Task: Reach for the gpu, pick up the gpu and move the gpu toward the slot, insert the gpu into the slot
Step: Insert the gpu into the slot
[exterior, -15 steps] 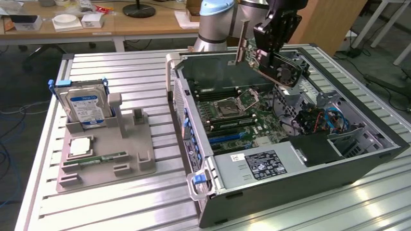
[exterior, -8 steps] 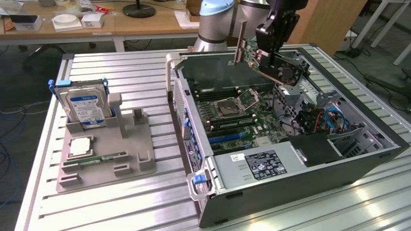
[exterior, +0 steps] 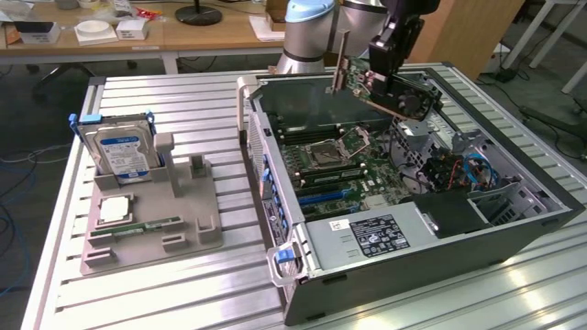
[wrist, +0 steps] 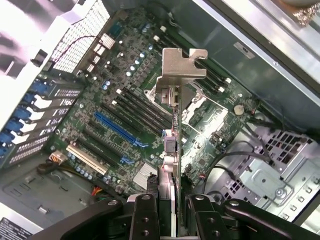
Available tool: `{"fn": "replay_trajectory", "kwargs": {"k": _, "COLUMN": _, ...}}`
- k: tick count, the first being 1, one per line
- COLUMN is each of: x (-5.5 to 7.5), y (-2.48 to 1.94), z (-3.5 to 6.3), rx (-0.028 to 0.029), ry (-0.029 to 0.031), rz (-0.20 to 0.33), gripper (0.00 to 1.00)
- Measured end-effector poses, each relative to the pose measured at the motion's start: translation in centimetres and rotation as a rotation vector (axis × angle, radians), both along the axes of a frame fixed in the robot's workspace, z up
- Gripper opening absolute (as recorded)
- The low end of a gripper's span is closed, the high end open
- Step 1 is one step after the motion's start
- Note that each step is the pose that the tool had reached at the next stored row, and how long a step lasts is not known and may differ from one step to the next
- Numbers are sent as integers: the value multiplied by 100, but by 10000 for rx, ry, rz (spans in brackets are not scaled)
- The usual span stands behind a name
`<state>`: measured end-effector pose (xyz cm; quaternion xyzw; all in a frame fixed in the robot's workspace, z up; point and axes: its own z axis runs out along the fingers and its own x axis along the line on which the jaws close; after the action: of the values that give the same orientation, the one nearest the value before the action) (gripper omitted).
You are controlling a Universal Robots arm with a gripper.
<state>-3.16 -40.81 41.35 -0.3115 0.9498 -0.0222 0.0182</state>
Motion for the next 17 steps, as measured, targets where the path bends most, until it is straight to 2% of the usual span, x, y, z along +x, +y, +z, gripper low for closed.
{"fn": "replay_trajectory", "kwargs": {"k": 17, "x": 0, "y": 0, "z": 0, "rx": 8, "ry": -1, "rz": 2029, "gripper": 29}}
